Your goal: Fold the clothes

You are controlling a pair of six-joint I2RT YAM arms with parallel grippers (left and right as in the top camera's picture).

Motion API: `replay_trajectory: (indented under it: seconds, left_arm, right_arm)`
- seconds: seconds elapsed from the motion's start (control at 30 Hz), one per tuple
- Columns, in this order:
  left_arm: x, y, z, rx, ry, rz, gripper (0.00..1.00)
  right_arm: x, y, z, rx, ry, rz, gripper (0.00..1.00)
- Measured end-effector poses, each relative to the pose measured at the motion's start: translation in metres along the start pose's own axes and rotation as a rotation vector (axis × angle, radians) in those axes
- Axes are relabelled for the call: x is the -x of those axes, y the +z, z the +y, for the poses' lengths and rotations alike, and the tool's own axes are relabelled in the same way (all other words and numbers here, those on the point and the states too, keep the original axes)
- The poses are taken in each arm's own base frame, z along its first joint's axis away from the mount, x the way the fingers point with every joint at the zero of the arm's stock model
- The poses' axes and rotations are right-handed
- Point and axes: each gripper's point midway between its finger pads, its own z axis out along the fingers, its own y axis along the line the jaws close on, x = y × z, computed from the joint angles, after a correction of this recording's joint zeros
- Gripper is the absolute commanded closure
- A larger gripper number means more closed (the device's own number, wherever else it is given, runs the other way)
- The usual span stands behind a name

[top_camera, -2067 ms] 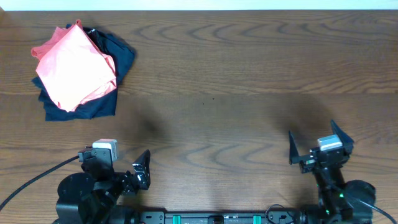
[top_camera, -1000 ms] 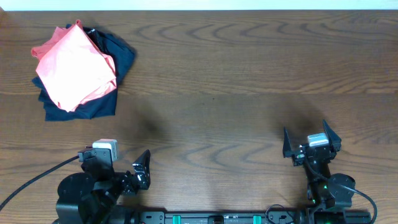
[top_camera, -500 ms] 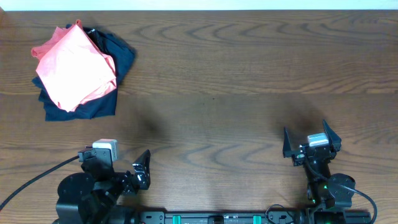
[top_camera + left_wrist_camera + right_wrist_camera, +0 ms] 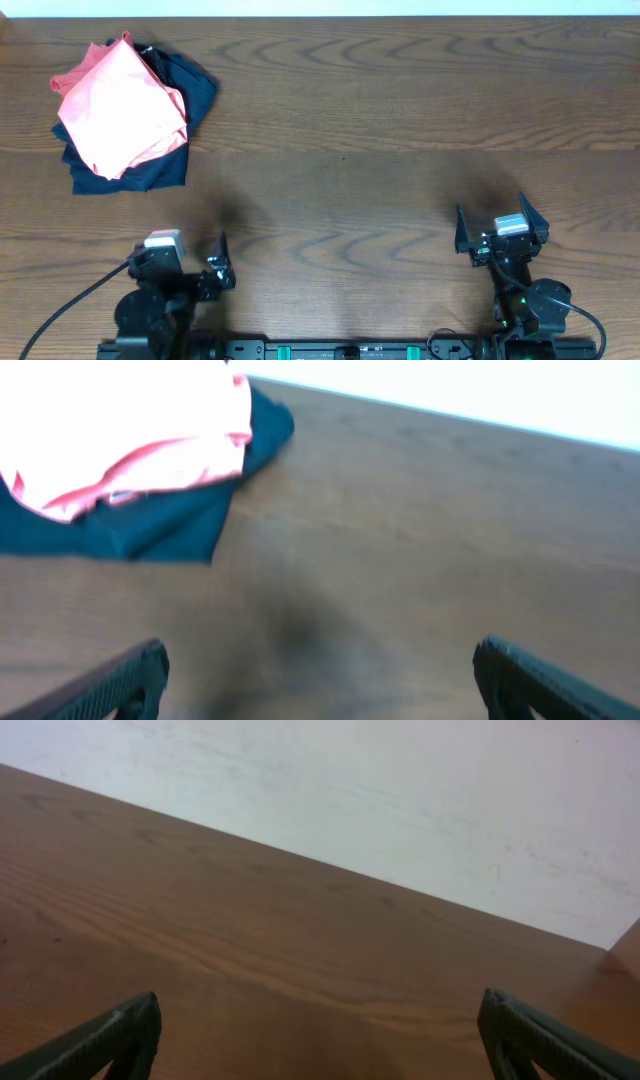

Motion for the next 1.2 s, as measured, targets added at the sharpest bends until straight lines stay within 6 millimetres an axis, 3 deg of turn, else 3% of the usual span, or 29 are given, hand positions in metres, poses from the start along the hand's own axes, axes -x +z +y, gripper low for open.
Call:
replay_trajectory:
  seconds: [0.17,0.4,0.57,1.2]
  left_arm:
    - [0.006,0.029,0.002,-0.017,0.009,-0.141,0.02]
    - [0.018,0.051,0.001,-0.042,0.048,-0.319,0.02]
    - [0.001,0.063,0.005,-0.032,0.084,-0.302,0.02]
    - [0.0,0.063,0.007,-0.02,0.092,-0.297,0.02]
  right_arm:
    - [0.0,0.0,0.0,0.0,0.0,0.0,0.01]
    - [0.0,0.0,0.0,0.0,0.0,0.0,0.01]
    - [0.0,0.0,0.0,0.0,0.0,0.0,0.01]
    - [0.0,0.0,0.0,-0.001,0.0,0.0,0.01]
